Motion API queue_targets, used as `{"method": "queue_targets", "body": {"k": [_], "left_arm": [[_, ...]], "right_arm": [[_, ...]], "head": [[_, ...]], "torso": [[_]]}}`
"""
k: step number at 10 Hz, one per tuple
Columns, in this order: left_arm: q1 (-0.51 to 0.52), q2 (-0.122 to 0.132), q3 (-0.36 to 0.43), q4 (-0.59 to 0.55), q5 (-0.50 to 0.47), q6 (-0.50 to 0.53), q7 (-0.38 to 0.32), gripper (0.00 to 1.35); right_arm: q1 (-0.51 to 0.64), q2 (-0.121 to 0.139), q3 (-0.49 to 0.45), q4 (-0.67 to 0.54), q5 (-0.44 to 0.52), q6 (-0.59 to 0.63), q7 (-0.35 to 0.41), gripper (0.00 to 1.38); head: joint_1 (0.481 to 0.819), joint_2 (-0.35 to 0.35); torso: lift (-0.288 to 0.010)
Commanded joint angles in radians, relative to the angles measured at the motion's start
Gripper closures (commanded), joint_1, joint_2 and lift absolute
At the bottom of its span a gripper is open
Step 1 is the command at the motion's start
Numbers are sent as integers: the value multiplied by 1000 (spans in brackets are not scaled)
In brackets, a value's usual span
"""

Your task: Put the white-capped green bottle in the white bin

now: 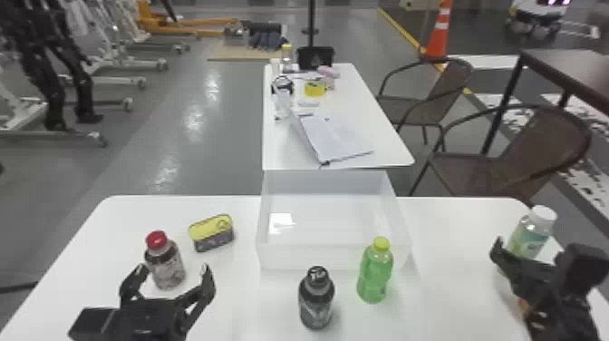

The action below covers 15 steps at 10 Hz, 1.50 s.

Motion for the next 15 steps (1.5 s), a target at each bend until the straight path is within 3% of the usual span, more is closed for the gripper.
{"method": "queue_targets", "body": {"k": [1,4,5,6,8,9,12,15], "left_arm": [[0,-3,1,2,2,-3,-3,125],[0,-3,1,10,12,-8,-9,125],[0,-3,4,12,10,-9,-12,125],[0,-3,8,12,10,-9,-21,125],[0,-3,15,13,10,-12,-26,125],[0,-3,15,13,10,-14,-26,125],[0,-3,15,15,10,-15,-26,125],[-2,-3,13,22,12,-14,-26,125]], "right_arm": [[-31,-14,0,30,12,0,5,98],[-34,-53,0,35,18,0,17,116],[-34,-56,0,39,18,0,23,308],[-38,-56,0,47,18,0,28,662],[-43,-56,0,53,22,10,30,970],[-43,-56,0,53,21,12,30,1033],[-8,-53,0,-5,2,13,30,1032],[87,-48,-21,-235,-19,125,16,1032]], "head": [[549,0],[549,0],[549,0],[549,0],[549,0],[549,0],[549,0],[549,0]], "torso": [[-100],[-100],[-100],[-100],[-100],[-100],[-100],[-100]]}}
